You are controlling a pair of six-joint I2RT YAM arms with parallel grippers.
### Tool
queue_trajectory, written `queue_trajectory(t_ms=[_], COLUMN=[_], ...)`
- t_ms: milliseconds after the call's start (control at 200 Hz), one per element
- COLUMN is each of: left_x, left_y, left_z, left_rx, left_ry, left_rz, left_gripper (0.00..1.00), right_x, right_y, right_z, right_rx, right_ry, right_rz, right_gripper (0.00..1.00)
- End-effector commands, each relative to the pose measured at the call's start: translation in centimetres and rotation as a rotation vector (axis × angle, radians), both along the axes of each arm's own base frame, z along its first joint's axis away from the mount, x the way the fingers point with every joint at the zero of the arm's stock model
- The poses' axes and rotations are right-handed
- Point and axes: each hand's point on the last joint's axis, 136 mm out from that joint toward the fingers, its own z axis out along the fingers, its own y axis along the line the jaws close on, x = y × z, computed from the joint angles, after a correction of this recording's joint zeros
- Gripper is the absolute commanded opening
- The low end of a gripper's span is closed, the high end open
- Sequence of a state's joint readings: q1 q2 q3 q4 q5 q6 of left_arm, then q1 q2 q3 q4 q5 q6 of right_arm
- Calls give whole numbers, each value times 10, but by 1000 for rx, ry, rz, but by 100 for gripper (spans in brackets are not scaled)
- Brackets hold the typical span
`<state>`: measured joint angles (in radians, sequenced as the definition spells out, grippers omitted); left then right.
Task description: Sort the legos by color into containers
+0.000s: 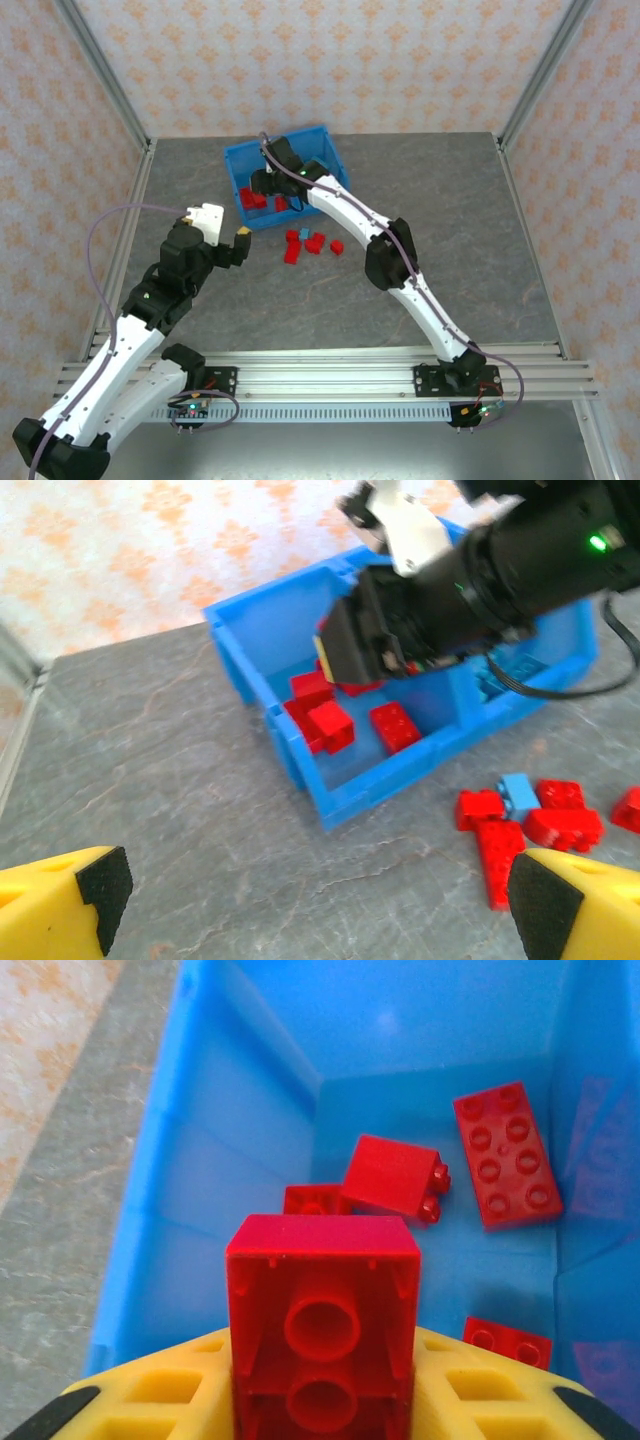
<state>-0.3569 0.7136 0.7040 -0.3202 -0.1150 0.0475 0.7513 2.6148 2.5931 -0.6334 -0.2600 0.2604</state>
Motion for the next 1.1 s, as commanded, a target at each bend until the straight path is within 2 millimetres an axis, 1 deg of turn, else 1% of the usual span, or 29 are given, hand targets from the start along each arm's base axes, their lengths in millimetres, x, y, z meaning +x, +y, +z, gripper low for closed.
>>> queue_trajectory(t_ms=[0, 50, 130, 195, 345, 380, 445, 455, 460, 505, 596, 601, 616, 631, 641, 651, 696, 731, 756, 766, 781, 801, 871, 946, 986, 996, 1026, 1066, 1096], left_x=[7, 10, 13, 15, 17, 18, 19, 18, 19, 18, 16, 15, 14, 13, 12, 11, 8, 3, 2, 1, 0, -1, -3, 3, 8, 9, 12, 17, 21], left_y=[25, 27, 27, 18, 27, 27, 26, 26, 26, 22, 14, 13, 10, 8, 7, 7, 4, 0, -4, -7, -10, -16, -39, -66, -80, -83, -94, -104, -112], left_z=[14, 13, 7, 2, -9, -11, -10, -9, -9, -3, 10, 10, 11, 12, 11, 11, 7, -2, -8, -11, -15, -21, -40, -64, -77, -80, -93, -104, -117], left_rx=[-89, -109, -106, -51, -72, -59, -25, -21, -20, -25, -99, -104, -123, -144, -157, -174, -238, -293, -325, -333, -345, -349, -338, -320, -305, -299, -275, -241, -211], left_ry=[-67, -57, -23, 2, 109, 136, 175, 177, 179, 186, 196, 198, 206, 214, 223, 233, 279, 337, 378, 397, 418, 448, 526, 591, 626, 637, 674, 702, 734], left_rz=[151, 150, 126, 51, 137, 134, 125, 122, 120, 102, 80, 77, 67, 68, 71, 77, 106, 126, 139, 138, 142, 143, 127, 96, 77, 73, 56, 36, 24], left_gripper=[100, 100, 100, 100, 100, 100, 100, 100, 100, 100, 100, 100, 100, 100, 100, 100, 98, 95, 93, 92, 92, 90, 90, 90, 89, 88, 88, 87, 86], right_x=[-5, -8, -13, -16, -35, -41, -55, -57, -58, -72, -107, -109, -116, -123, -127, -132, -153, -169, -180, -184, -191, -197, -221, -240, -247, -250, -255, -259, -262], right_y=[6, 8, 7, 4, -12, -18, -35, -38, -39, -54, -90, -91, -98, -104, -109, -113, -134, -150, -162, -168, -175, -184, -213, -232, -236, -239, -243, -247, -249], right_z=[32, 39, 53, 70, 118, 126, 146, 152, 148, 162, 169, 173, 170, 174, 171, 174, 162, 160, 154, 156, 151, 143, 132, 120, 109, 112, 111, 104, 100], right_rx=[57, 73, 82, 87, 105, 98, 86, 90, 82, 72, 32, 35, 21, 21, 12, 14, -19, -31, -47, -46, -58, -72, -84, -68, -63, -49, -35, -31, -27], right_ry=[-9, -11, -18, -38, -61, -61, -80, -90, -85, -104, -117, -123, -117, -124, -117, -121, -100, -95, -81, -87, -77, -61, -31, 12, 42, 36, 43, 61, 71], right_rz=[10, 26, 39, 42, 54, 56, 56, 55, 55, 59, 80, 80, 86, 90, 93, 96, 102, 98, 95, 88, 84, 72, 22, -17, -30, -34, -45, -58, -65], right_gripper=[45, 55, 63, 65, 65, 65, 66, 66, 66, 66, 70, 70, 71, 72, 72, 73, 77, 80, 83, 83, 85, 86, 89, 90, 90, 90, 90, 90, 90])
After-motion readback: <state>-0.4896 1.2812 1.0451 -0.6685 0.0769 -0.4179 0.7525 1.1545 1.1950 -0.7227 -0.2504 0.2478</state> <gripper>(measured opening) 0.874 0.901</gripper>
